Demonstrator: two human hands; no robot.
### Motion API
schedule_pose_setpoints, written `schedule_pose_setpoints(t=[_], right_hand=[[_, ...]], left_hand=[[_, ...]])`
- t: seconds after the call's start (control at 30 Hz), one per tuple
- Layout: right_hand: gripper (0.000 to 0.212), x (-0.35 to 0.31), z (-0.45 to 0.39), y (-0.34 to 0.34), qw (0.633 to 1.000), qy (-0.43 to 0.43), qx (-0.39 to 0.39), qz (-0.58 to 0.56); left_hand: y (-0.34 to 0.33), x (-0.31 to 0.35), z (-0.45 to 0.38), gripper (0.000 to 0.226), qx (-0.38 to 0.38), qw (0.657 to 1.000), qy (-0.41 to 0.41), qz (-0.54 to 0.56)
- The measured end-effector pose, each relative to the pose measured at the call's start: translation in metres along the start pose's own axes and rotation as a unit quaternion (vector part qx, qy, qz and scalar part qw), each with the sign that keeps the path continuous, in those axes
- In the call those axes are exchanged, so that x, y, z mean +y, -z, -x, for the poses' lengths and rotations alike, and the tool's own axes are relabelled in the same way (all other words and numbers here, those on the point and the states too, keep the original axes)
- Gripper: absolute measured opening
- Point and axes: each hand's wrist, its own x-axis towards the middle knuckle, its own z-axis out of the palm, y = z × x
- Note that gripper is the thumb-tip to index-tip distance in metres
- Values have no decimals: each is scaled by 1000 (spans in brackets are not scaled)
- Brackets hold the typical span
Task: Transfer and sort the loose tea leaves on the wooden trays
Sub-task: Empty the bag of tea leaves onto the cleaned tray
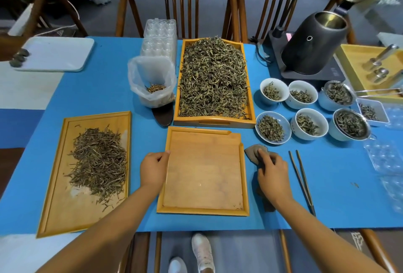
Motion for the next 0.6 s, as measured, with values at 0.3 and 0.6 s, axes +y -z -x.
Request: schedule_pose_setpoints(t=[0.3, 0.6], right_hand=[[52, -1, 1, 0, 1000, -5, -3, 6], [53, -3, 1, 0, 1000, -15, -10, 24]], left_hand=[[2, -7, 1, 46, -11, 1000, 16, 25], [2, -8, 0, 29, 0, 999, 41, 32]])
